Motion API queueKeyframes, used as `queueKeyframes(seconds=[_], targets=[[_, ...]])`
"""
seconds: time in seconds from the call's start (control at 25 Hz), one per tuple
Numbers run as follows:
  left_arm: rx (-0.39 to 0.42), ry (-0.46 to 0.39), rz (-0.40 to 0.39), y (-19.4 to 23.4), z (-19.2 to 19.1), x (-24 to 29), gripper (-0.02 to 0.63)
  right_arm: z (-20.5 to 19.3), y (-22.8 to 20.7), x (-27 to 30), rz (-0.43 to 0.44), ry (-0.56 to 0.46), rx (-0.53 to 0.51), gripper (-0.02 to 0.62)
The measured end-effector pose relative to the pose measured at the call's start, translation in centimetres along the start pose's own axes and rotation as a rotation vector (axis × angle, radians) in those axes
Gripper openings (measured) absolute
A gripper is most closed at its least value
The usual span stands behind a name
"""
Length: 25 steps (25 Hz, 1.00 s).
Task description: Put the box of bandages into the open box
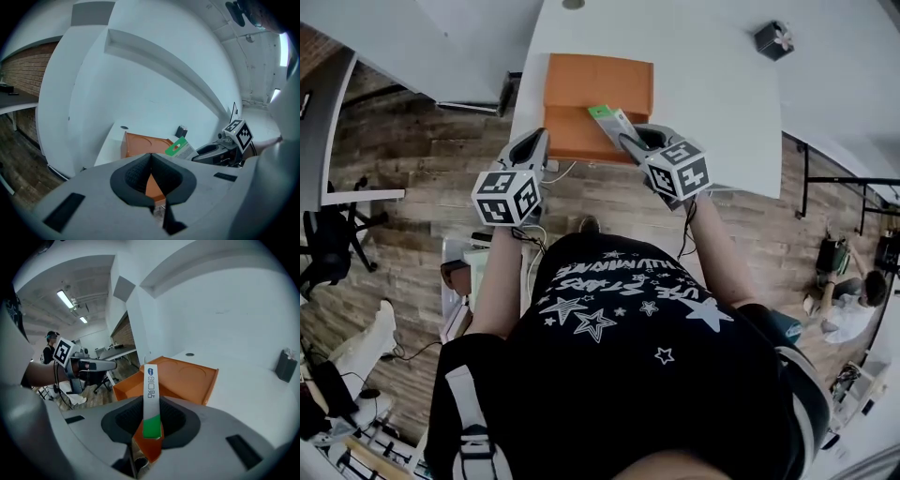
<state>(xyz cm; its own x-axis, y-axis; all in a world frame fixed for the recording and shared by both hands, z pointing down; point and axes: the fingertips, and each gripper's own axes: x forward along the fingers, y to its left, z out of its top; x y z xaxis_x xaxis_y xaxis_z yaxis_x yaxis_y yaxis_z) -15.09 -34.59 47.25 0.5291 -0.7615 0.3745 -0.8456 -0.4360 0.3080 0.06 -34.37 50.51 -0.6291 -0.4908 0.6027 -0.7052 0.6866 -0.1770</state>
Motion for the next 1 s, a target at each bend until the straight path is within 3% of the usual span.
queueKeyframes(seconds=[0.56,1.0], targets=[[-0.017,0.007,0.013,2.1,-0.5,-0.3,0.02,-1.1,1.3,4.7,0.025,0.187,-0.229,0.114],[-0.01,0.022,-0.013,1.5,-1.1,-0.1,0.02,-1.1,2.8,6.2,0.035,0.213,-0.289,0.114]])
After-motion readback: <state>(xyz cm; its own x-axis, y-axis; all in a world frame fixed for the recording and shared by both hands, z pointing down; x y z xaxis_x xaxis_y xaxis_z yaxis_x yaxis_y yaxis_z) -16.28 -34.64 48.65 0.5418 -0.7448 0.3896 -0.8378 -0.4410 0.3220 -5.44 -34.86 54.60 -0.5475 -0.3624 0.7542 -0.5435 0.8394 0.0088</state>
